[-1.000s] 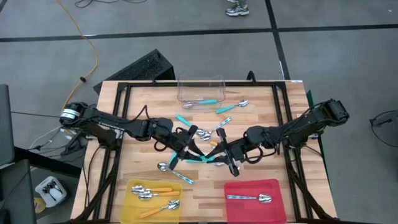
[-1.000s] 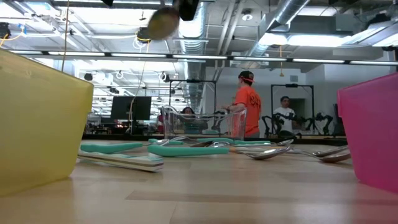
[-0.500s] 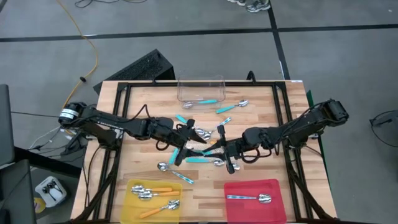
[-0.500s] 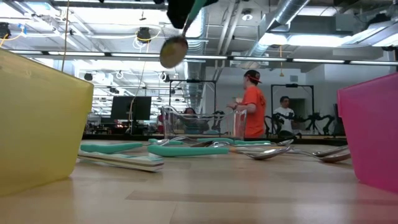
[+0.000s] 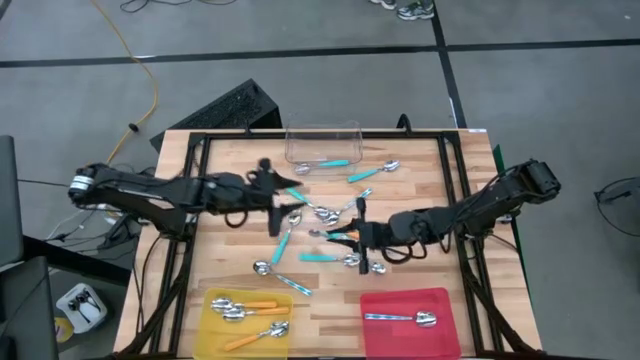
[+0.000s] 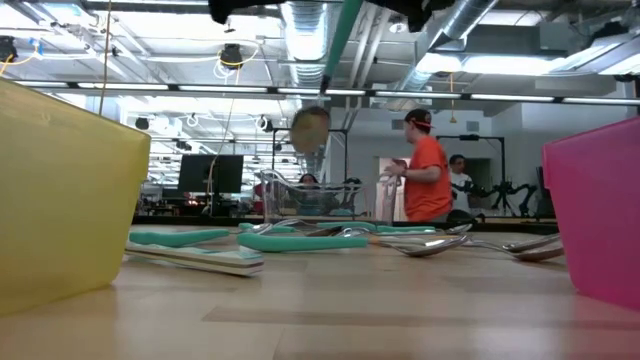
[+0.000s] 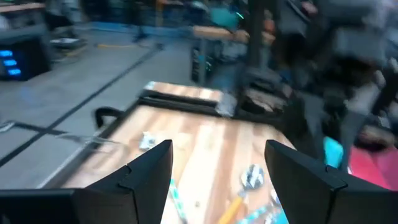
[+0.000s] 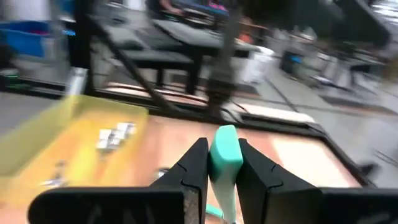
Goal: Sort silverware by color (type)
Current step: Put the blue spoon into the transparent bin, then put the yellow spoon into the yellow bin
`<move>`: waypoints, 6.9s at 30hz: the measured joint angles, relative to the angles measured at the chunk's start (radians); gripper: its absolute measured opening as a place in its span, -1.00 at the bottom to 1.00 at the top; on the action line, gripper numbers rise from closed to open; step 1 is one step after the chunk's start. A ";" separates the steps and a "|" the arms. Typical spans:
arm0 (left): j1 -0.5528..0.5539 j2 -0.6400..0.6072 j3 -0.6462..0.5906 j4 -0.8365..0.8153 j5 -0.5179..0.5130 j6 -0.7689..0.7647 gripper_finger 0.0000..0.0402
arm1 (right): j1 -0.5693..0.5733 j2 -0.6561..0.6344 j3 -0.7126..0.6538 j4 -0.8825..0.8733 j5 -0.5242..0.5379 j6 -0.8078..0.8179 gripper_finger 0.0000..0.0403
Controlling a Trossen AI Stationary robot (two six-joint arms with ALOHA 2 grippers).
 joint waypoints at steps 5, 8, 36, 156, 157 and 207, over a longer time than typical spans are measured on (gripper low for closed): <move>-0.001 -0.092 0.000 -0.073 -0.073 -0.063 0.18 | -0.031 0.000 0.000 -0.006 0.152 0.011 -0.61; -0.001 -0.127 0.000 -0.107 -0.129 -0.092 0.18 | -0.067 0.000 0.000 -0.008 0.150 0.042 -0.61; -0.001 -0.177 -0.001 -0.353 -0.297 -0.049 0.18 | -0.375 0.128 0.193 -0.153 0.121 -0.088 -0.61; -0.164 -0.327 -0.001 -0.334 -0.060 0.010 0.18 | -0.317 -0.858 0.134 -1.088 -0.219 0.214 -0.05; -0.169 -0.321 -0.001 -0.334 -0.059 0.017 0.18 | -0.305 -0.867 0.096 -1.066 -0.219 0.228 -0.05; -0.273 -0.053 -0.397 0.547 -0.097 -0.039 0.18 | -0.132 -0.493 -0.326 -0.174 -0.166 0.270 -0.05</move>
